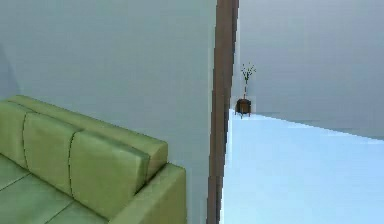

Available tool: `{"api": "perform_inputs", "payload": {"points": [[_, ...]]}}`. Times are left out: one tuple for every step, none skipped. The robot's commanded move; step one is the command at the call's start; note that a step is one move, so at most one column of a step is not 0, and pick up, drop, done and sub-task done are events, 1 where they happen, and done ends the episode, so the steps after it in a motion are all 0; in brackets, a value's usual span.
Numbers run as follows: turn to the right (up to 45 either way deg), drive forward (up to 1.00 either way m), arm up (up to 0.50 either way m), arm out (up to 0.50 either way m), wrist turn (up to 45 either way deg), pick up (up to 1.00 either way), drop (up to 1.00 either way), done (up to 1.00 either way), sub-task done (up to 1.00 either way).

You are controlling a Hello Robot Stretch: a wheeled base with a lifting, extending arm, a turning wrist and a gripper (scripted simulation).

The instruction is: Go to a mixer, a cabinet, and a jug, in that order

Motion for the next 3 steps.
{"api": "perform_inputs", "payload": {"points": [[39.0, 0.00, 0.00, 0.00, 0.0, 0.00, 0.00, 0.00, 0.00], [0.0, 1.00, 0.00, 0.00, 0.0, 0.00, 0.00, 0.00, 0.00], [9.0, 0.00, 0.00, 0.00, 0.0, 0.00, 0.00, 0.00, 0.00]]}}
